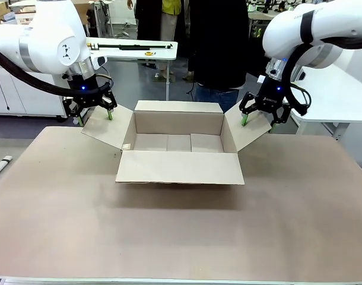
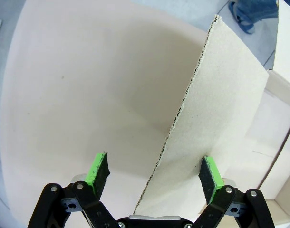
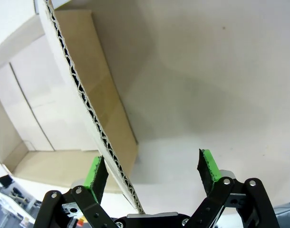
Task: Pack the gift set into the box.
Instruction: Lift both hands away from the flaps of the Package Box.
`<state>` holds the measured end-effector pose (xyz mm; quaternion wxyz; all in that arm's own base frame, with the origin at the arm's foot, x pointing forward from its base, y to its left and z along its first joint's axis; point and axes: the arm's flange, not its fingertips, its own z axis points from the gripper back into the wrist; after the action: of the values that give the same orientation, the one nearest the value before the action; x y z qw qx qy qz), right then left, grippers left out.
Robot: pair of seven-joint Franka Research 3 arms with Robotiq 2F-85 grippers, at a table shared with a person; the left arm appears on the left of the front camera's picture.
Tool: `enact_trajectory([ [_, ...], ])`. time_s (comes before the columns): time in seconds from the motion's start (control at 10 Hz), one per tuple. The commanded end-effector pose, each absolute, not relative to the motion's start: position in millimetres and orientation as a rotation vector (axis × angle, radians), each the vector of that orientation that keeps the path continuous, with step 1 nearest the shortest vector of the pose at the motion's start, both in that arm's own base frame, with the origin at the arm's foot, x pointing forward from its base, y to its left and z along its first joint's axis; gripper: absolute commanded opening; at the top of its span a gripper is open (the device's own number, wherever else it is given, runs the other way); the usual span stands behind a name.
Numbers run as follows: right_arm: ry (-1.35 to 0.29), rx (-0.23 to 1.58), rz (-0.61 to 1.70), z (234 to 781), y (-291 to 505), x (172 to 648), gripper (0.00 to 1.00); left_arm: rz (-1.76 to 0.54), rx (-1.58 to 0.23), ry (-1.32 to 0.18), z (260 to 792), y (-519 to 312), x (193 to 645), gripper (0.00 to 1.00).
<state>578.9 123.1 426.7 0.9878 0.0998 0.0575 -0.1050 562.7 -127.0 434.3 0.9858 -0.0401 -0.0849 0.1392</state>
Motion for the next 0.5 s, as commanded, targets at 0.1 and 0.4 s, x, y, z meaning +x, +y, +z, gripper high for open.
enact_trajectory([
  [0.1, 0.121, 0.182, -0.232, 431.0, 123.7, 581.0, 1.0, 0.295, -0.062, -0.172, 436.2, -127.3, 560.9, 1.0],
  [0.4, 0.121, 0.182, -0.232, 431.0, 123.7, 581.0, 1.0, 0.295, -0.062, -0.172, 436.2, -127.3, 560.9, 1.0],
])
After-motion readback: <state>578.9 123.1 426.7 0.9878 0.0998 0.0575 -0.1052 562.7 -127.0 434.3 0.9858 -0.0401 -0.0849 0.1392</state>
